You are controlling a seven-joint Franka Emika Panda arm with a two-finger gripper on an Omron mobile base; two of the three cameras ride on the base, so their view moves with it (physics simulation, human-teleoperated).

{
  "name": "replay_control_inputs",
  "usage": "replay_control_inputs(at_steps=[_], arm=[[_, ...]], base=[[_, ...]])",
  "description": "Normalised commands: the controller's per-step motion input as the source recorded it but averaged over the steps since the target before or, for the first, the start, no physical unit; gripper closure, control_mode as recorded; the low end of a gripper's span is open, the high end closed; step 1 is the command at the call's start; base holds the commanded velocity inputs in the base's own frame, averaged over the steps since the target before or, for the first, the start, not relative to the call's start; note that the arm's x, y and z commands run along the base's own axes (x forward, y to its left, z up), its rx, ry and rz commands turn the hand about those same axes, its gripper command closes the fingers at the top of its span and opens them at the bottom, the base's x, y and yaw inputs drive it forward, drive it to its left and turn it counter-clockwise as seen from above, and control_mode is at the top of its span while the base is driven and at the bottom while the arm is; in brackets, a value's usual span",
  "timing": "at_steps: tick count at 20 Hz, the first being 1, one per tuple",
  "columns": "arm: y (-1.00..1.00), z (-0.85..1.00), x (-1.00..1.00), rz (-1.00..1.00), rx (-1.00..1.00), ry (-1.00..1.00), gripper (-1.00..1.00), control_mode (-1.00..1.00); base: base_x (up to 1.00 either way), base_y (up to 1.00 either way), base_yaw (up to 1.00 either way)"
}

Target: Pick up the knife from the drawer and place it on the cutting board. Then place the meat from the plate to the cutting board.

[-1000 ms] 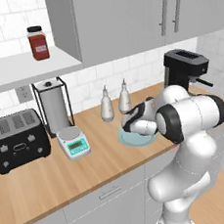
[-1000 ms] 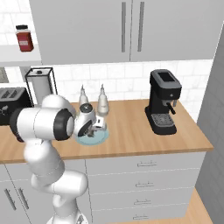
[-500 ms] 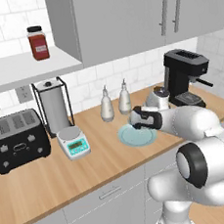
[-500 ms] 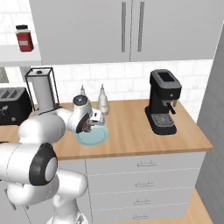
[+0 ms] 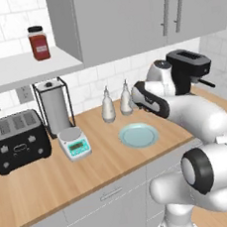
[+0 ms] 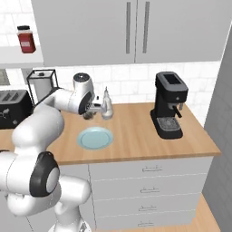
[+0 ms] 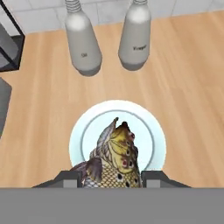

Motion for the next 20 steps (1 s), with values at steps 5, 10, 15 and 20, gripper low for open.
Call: replay_control_inputs(at_steps=[5, 10, 15, 20], arm=[[0.00, 0.00, 0.00, 0.00, 0.00, 0.00, 1.00, 1.00], [0.00, 0.00, 0.00, 0.00, 0.00, 0.00, 1.00, 1.00], [0.00, 0.00, 0.00, 0.00, 0.00, 0.00, 1.00, 1.00], [0.00, 0.00, 0.00, 0.00, 0.00, 0.00, 1.00, 1.00]], base=[[-0.99, 0.00, 0.08], [-1.00, 0.01, 0.09], [-1.00, 0.45, 0.08], [-0.56, 1.00, 0.05]])
